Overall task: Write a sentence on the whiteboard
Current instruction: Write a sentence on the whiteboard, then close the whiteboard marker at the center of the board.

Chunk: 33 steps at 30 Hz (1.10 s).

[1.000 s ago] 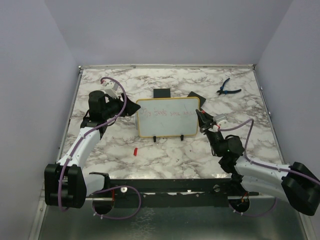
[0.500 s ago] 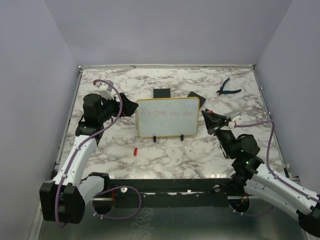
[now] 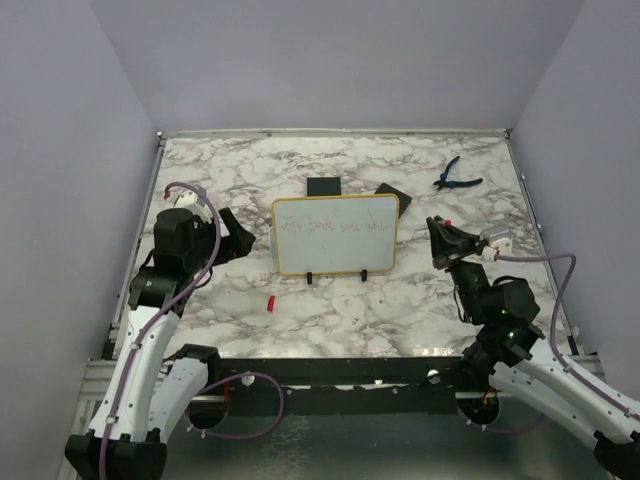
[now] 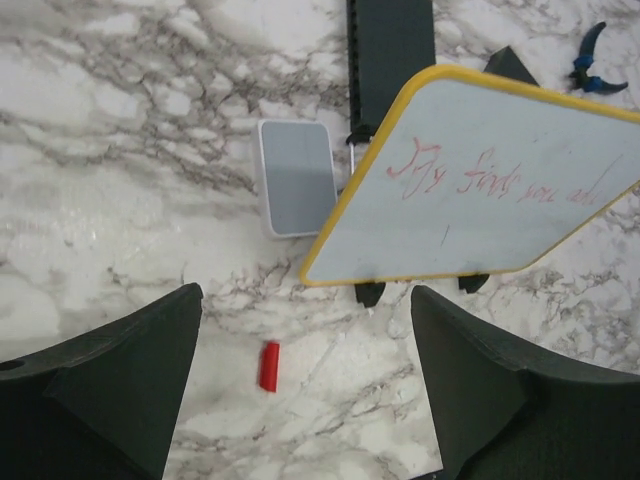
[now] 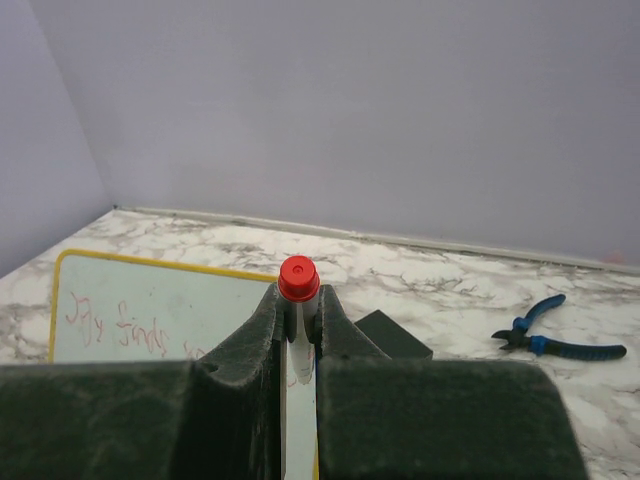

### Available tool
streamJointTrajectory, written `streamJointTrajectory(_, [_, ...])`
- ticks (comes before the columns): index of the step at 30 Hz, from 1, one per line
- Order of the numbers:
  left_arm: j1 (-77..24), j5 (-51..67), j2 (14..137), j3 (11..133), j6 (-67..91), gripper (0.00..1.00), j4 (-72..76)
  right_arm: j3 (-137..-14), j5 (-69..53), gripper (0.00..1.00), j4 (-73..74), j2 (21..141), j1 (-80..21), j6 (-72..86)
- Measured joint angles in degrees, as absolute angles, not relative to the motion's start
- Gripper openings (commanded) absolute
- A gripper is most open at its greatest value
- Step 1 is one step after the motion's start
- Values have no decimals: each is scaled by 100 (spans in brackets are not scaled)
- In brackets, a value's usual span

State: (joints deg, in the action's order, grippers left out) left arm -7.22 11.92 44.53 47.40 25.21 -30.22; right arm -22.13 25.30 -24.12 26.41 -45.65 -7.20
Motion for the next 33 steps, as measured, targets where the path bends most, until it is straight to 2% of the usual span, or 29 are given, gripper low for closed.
streamJointTrajectory(8, [-1177, 687, 4165, 4285, 3221, 76, -4278, -2102, 2716, 1, -2410, 2062, -4565, -733])
streamJointTrajectory(11, [-1719, 364, 4344, 4108, 3529, 73, -4440, -2069, 2727, 1, -2399, 1944, -4563, -733])
streamJointTrajectory(17, [-3404, -349, 5017, 3780, 4287, 69, -4272, -2018, 2740, 1, -2390, 1747, -4563, -707])
streamJointTrajectory(20, [-3994, -556, 5411, 3518, 4659, 61, -4005, -1997, 2740, 1, -2386, 1678, -4563, -692])
streamJointTrajectory(24, [-4438, -849, 5815, 3275, 5002, 48, -3833, -1997, 2742, 1, -2366, 1590, -4563, -685])
streamJointTrajectory(33, [-4775, -1706, 6648, 3363, 5205, 45, -3435, -1970, 2770, 1, -2338, 1472, -4563, -681])
